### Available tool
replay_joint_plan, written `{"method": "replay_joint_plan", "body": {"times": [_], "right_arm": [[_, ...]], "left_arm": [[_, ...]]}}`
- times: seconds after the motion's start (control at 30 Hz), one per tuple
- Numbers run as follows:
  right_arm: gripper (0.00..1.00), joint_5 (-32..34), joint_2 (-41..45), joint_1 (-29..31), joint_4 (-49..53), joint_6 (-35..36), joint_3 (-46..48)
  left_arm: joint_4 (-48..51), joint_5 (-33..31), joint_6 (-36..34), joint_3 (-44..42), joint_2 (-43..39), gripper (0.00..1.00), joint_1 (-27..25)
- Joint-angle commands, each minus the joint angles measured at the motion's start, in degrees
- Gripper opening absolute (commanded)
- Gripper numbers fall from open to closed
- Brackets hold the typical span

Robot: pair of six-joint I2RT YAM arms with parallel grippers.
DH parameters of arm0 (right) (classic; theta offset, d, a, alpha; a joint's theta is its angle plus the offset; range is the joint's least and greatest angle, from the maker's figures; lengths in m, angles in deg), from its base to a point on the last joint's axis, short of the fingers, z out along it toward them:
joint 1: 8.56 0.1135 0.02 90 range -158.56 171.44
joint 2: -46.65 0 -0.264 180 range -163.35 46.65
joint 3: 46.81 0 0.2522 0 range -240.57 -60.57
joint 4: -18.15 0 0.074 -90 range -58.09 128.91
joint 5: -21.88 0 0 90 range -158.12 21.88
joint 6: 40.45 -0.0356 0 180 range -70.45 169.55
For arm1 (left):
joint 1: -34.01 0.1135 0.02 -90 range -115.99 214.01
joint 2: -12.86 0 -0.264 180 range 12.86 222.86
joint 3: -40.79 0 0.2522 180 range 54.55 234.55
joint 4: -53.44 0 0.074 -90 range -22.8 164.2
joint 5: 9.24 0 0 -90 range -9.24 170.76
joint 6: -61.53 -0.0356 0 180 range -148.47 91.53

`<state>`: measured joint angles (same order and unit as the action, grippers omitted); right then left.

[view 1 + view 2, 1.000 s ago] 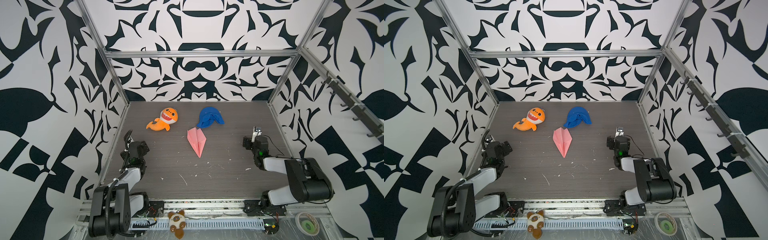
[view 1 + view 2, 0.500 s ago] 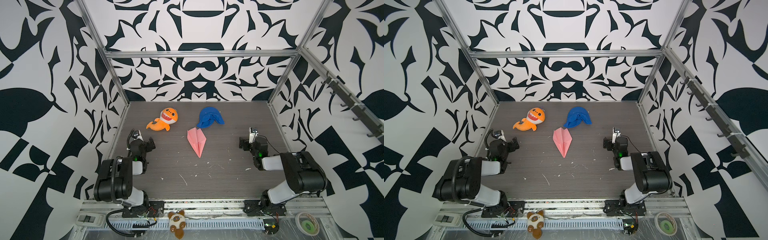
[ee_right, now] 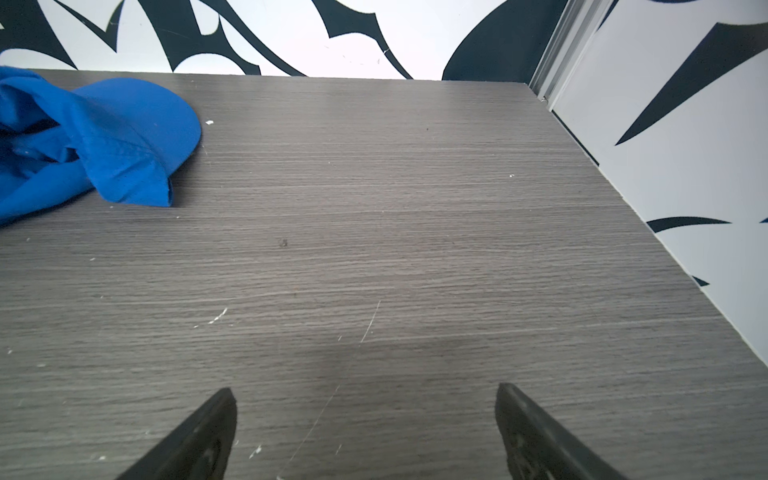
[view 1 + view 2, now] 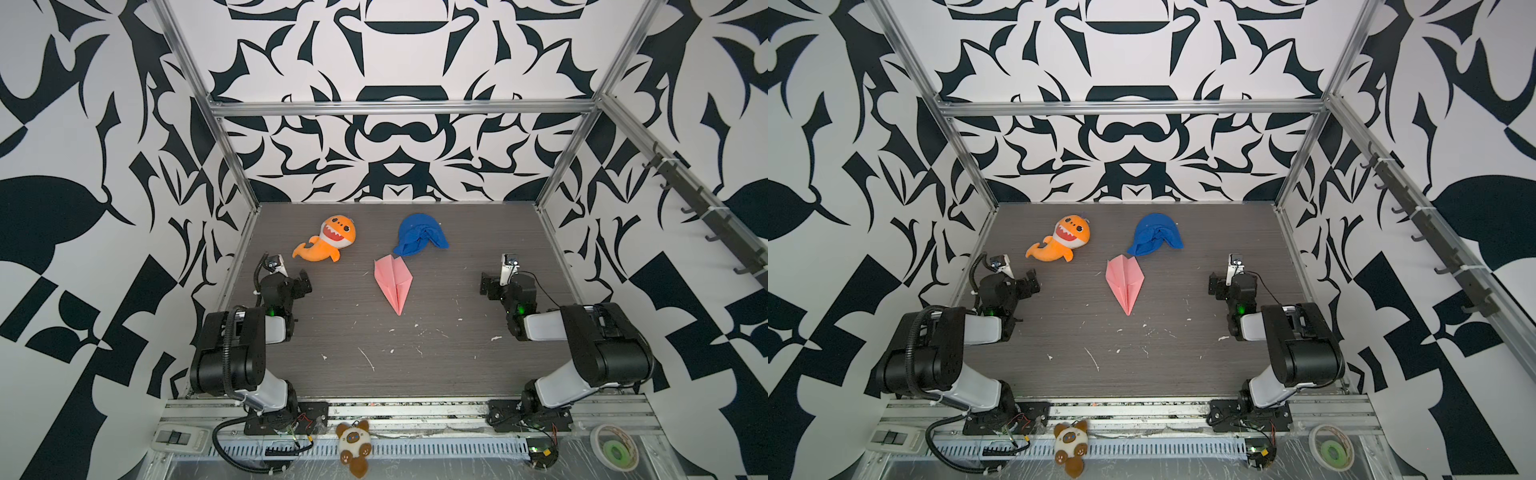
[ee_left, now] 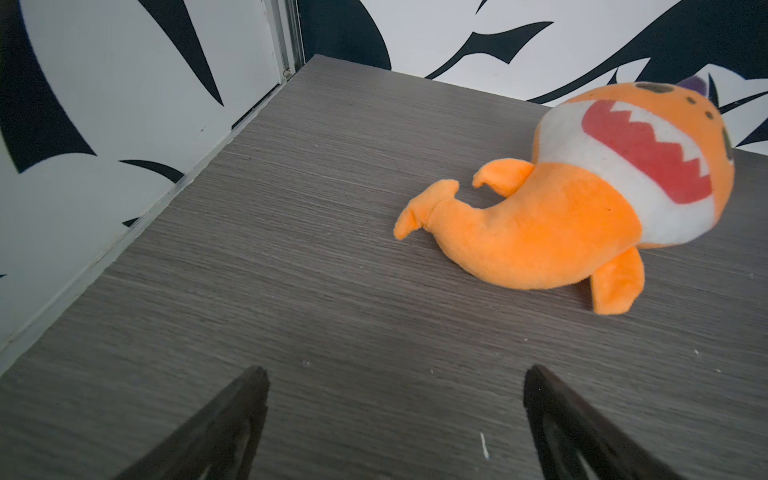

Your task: Fold a paper plane with a square sheet of paper (pick it up from the middle)

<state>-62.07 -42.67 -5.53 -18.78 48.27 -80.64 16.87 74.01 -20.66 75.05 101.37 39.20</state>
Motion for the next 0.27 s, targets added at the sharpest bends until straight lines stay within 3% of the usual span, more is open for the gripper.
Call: {"method": "replay_joint_plan", "body": {"times": [0.0,0.23], "right_arm": [[0.99,0.74,0.28,0.13,-1.97,0.06,0.12],[1.00,-0.68,0.52,0.33,-1.49,0.69,-0.14]], "left_arm": [[-0.92,0.58,-0.23,1.13,0.27,1.00,0.26],[-1.00,0.55,-0.19,1.05,0.21,0.99,0.26]]}}
